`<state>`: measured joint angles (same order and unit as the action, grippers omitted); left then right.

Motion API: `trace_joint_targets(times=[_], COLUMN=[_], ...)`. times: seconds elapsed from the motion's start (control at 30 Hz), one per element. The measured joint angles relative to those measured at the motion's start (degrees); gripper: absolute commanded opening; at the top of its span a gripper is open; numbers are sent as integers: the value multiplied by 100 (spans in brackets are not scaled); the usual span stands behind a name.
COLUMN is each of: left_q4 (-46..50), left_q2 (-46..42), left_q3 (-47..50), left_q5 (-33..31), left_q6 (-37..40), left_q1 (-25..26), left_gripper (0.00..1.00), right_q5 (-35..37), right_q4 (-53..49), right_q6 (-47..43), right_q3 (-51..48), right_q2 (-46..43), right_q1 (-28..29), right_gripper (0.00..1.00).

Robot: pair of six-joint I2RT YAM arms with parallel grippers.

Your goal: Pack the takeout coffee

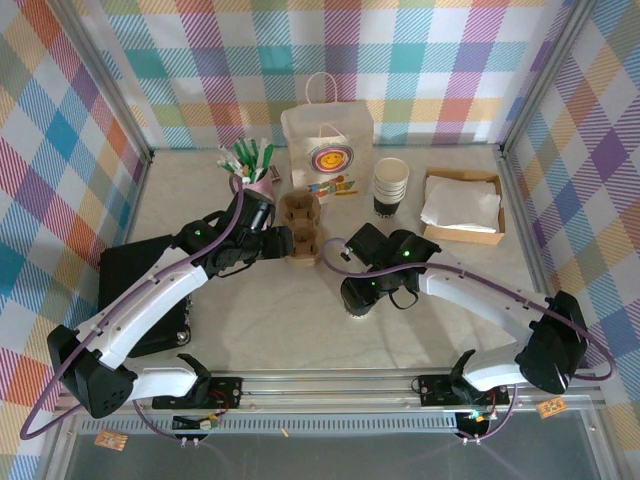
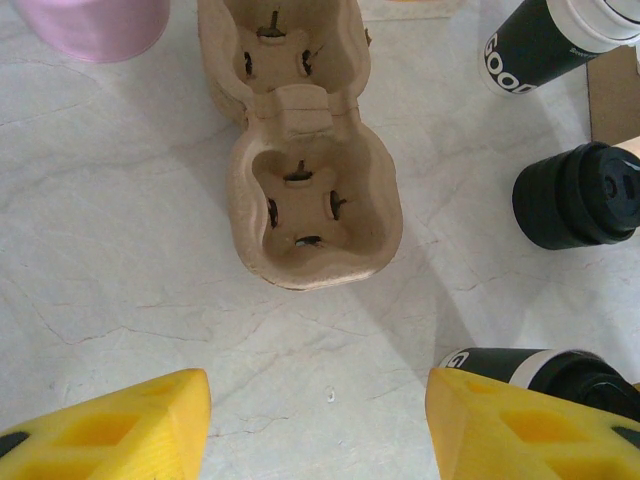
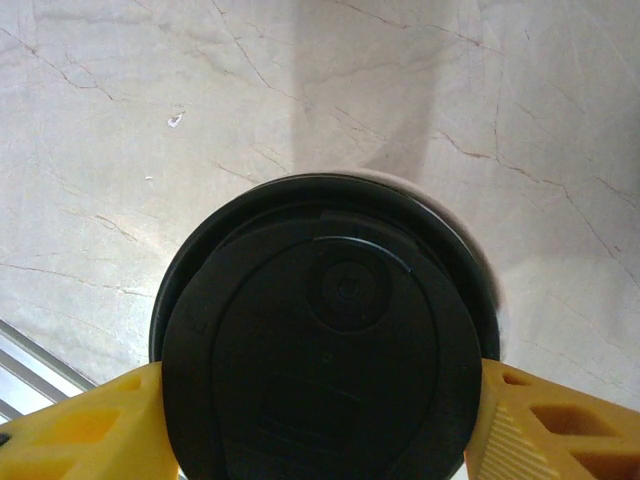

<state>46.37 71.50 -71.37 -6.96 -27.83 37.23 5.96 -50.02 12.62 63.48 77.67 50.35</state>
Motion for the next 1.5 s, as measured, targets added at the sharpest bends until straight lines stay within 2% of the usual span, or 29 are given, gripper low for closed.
trace_joint_targets(times=[0.13,0.27,0.47,1.5], left_q4=[2,4,7,4], left_q2=[0,-9,-127,-164], left_q3=[0,0,44,111], left_q5=[0,-2,-4,-4], left_q6=[2,2,2,2], left_q1=[0,0,0,0], left_gripper=[59,59,59,59], right_q5=[0,2,68,170], right_q4=[7,9,0,114], right_q6=[0,2,0,-2], right_q3=[-48,-50,-48,-15], right_q2=[-48,-55,-101,-48], right_q1=[0,0,0,0], right_gripper=[59,54,52,57])
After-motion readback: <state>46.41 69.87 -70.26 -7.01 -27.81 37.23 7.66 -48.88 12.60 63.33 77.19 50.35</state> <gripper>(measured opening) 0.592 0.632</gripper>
